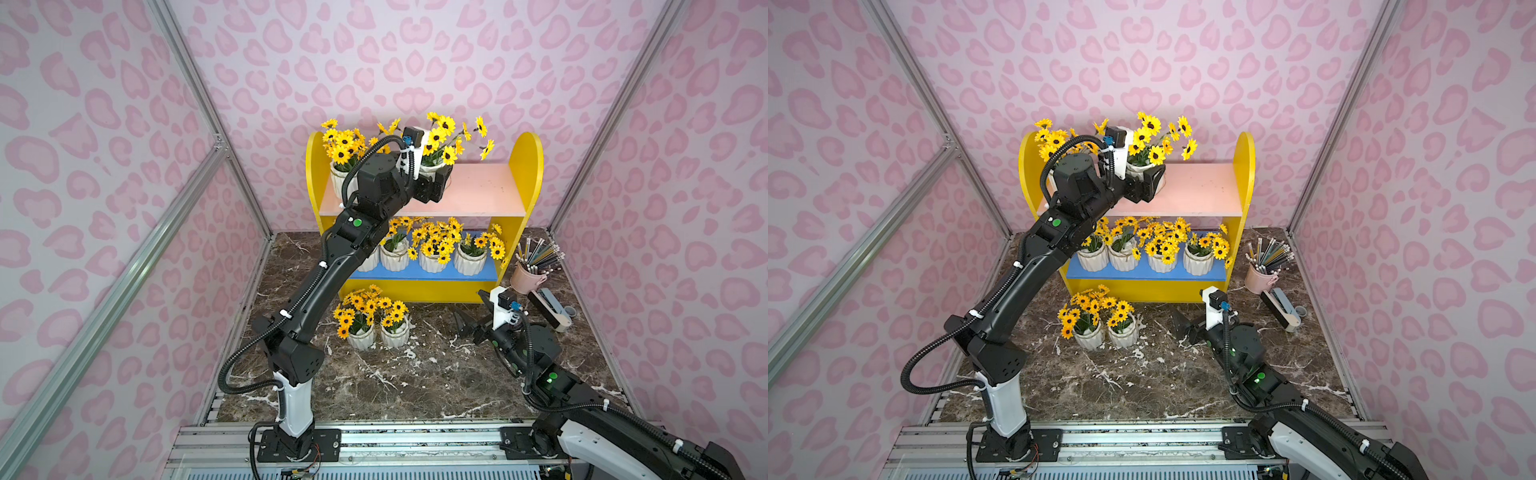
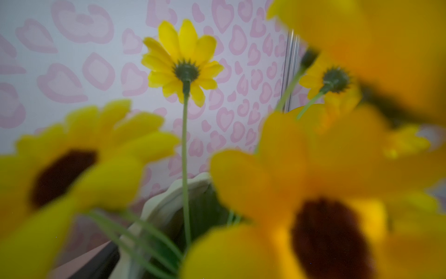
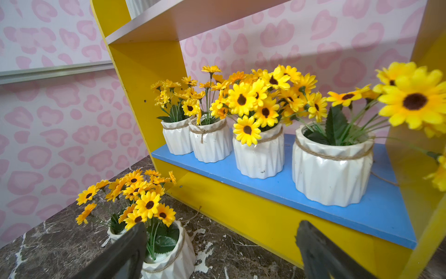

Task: Take the sunflower pots off the shelves
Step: Pick up the sunflower pot from the shelf, then place the sunflower pot at the center of the board.

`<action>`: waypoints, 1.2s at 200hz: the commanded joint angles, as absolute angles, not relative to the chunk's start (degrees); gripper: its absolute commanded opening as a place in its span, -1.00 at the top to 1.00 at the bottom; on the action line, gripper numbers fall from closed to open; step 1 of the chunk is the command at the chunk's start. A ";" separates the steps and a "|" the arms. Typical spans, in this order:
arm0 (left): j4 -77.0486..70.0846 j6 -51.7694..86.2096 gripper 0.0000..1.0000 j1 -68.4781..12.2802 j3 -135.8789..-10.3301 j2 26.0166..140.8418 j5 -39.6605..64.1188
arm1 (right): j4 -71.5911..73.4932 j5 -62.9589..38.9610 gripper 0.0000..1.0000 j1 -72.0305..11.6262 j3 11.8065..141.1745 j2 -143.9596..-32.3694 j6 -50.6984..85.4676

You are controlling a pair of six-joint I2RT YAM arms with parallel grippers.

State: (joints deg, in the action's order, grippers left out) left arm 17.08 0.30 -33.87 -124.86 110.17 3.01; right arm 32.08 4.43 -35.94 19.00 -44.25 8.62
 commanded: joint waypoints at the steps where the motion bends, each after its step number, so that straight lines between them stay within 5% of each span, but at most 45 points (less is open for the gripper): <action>1: 12.03 -0.13 0.93 -34.14 -122.94 108.22 3.66 | 31.26 8.18 -0.95 -35.27 20.76 -43.92 10.29; 81: 1.76 -3.68 0.93 -41.78 -98.16 90.28 0.00 | 19.07 8.79 -0.92 -21.34 27.84 -44.49 20.92; 150: -14.78 -1.95 0.93 -49.84 -64.28 72.72 -5.10 | 14.34 0.93 -0.91 -7.52 30.00 -44.04 26.14; 240: -28.87 2.58 0.93 -56.25 -49.61 79.09 -6.81 | 10.69 -0.81 -0.91 1.06 31.57 -44.40 27.27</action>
State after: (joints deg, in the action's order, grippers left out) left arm -17.91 1.58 -55.70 -50.43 77.01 -5.89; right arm 11.38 0.54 -1.63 30.02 -44.23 26.13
